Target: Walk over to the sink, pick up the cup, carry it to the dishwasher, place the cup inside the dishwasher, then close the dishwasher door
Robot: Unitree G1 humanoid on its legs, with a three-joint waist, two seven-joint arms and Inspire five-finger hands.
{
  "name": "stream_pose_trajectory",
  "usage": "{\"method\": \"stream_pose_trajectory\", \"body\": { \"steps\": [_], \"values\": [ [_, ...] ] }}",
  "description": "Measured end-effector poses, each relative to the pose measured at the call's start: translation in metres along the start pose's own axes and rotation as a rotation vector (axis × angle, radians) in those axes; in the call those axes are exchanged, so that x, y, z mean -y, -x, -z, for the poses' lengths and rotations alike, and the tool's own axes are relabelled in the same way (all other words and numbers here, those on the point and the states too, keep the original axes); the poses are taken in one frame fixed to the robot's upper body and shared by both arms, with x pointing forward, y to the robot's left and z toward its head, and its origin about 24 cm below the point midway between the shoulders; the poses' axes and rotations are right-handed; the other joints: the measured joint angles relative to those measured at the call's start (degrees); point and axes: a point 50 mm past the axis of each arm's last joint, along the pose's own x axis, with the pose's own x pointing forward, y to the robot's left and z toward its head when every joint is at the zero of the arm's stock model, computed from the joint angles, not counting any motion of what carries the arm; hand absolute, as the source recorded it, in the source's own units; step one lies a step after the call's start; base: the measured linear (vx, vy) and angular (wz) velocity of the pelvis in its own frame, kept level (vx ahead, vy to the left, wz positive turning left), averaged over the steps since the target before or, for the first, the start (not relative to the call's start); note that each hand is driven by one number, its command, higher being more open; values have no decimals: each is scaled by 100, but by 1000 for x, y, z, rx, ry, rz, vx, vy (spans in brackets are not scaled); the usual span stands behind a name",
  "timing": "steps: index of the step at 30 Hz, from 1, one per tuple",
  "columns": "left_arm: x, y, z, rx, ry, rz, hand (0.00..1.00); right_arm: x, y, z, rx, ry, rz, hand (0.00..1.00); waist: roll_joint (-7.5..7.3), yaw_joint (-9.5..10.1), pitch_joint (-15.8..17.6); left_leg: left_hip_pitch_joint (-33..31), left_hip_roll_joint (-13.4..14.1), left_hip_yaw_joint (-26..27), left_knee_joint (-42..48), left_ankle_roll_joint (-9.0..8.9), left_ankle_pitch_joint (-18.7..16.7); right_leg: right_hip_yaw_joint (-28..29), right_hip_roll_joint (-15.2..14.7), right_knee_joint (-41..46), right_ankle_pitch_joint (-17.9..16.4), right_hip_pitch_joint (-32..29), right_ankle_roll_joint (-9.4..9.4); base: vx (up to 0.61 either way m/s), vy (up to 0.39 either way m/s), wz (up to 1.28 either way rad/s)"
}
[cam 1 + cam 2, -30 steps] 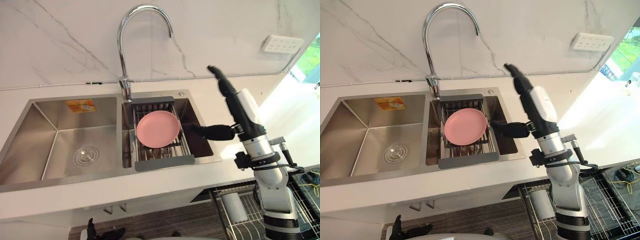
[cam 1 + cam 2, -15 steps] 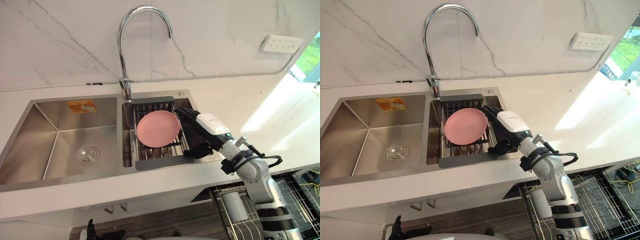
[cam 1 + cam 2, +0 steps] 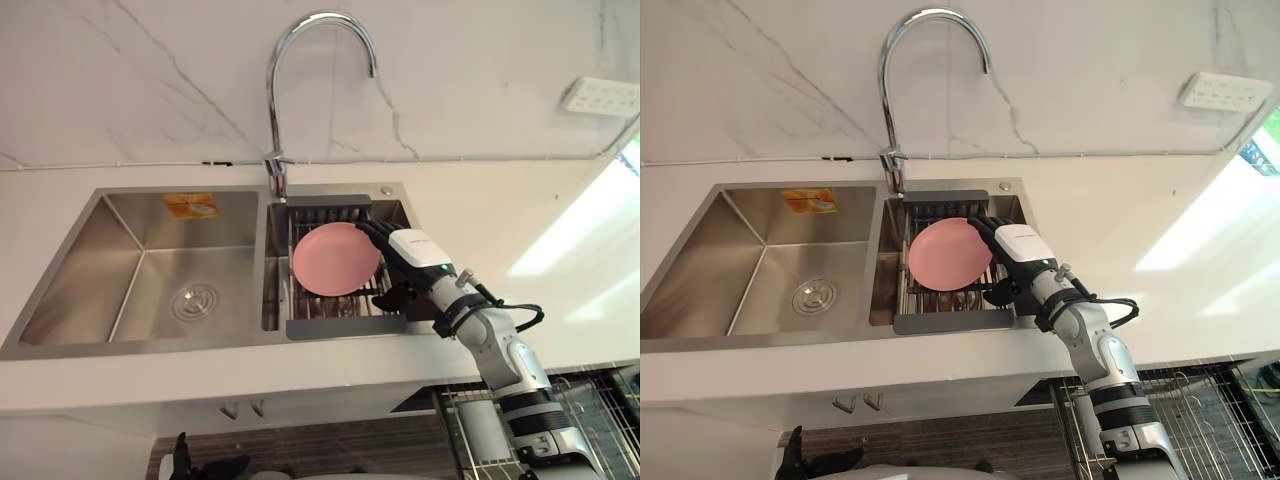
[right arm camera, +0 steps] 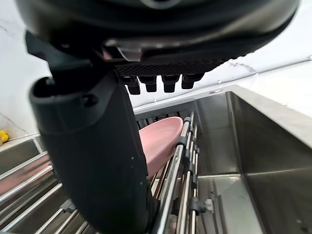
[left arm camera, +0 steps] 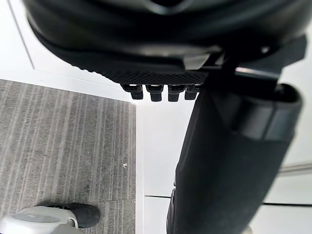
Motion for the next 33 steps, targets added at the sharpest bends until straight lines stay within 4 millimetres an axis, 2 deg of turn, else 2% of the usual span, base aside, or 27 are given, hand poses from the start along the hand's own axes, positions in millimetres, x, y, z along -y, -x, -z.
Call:
{"method": "stream_pose_trajectory", "body": {
  "steps": [7,15,23,32,33],
  "values": [
    [0,1,3,-13,-3,6,100,-15,-2,13,-62,11,-45,100,0,63,0,-28,-31,-206,-116,-3,138,-209,-34,-17,-1,23,1,-40,-11,16],
    [-2,3,5,-9,-4,6,100,-19,-3,16,-85,59,-11,100,-9,87,-6,-19,-68,-309,-262,10,280,-342,-84,-21,0,25,15,-32,3,9],
    [0,5,6,-11,-15,18,100,-17,-5,9,-66,188,147,100,-14,95,-13,-9,-83,-312,-272,11,298,-366,-104,-21,-1,48,26,-7,2,1],
    [4,5,5,-3,-27,33,100,-28,-8,1,-25,227,124,100,-24,116,-21,43,-87,-345,-357,-1,340,-444,-127,-21,-9,96,44,-9,3,4],
    [5,6,4,0,-32,39,100,-32,-9,1,-22,227,106,0,-29,137,-24,43,-90,-348,-358,-2,342,-456,-132,-20,-11,101,48,-12,7,6]
  ]
}}
